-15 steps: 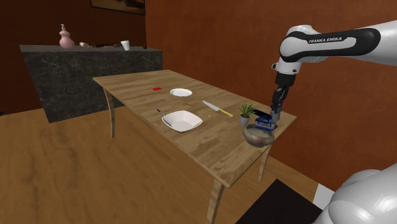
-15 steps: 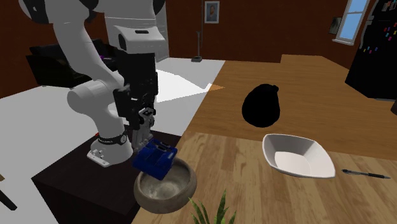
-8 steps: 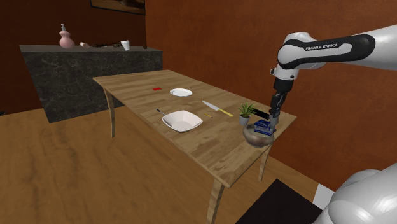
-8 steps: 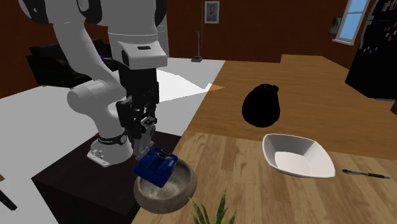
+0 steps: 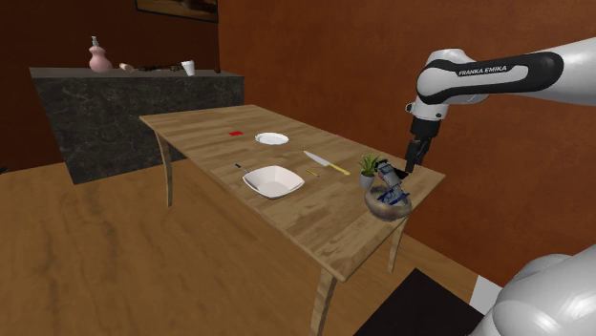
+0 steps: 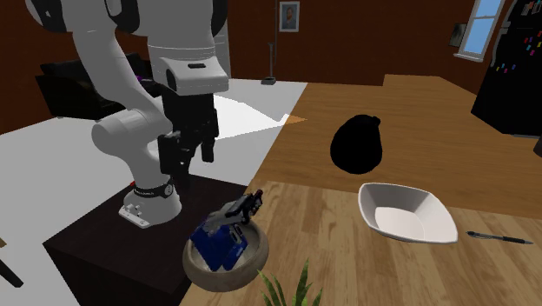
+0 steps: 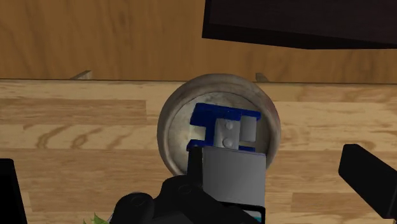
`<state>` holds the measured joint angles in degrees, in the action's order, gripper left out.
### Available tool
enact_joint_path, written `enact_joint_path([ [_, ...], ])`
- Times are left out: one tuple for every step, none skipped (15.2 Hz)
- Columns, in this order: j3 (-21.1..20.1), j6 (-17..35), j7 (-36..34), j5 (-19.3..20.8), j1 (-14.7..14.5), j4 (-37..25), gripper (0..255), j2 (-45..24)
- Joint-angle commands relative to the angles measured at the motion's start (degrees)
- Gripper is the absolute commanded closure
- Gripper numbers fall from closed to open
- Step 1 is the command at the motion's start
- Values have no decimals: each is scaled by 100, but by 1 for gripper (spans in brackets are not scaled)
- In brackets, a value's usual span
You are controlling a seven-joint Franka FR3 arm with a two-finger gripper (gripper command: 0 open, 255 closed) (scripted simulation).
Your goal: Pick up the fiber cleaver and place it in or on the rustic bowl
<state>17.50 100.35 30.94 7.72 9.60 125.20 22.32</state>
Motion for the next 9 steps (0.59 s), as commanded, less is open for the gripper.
enact_joint_path([
  [0, 0, 0, 0, 0, 0, 0, 0],
  [0, 0, 0, 0, 0, 0, 0, 0],
  [-15, -190, 6, -14, -9, -200, 0, -10],
  [-29, -380, 13, -29, -18, -407, 0, -28],
  [-41, -569, 21, -44, -27, -621, 0, -54],
  [-50, -717, 29, -56, -35, -795, 0, -80],
  [-50, -717, 29, -56, -35, -795, 0, -80],
  [-50, -717, 29, -56, -35, -794, 0, -79],
  [-50, -717, 29, -56, -35, -795, 0, -80],
])
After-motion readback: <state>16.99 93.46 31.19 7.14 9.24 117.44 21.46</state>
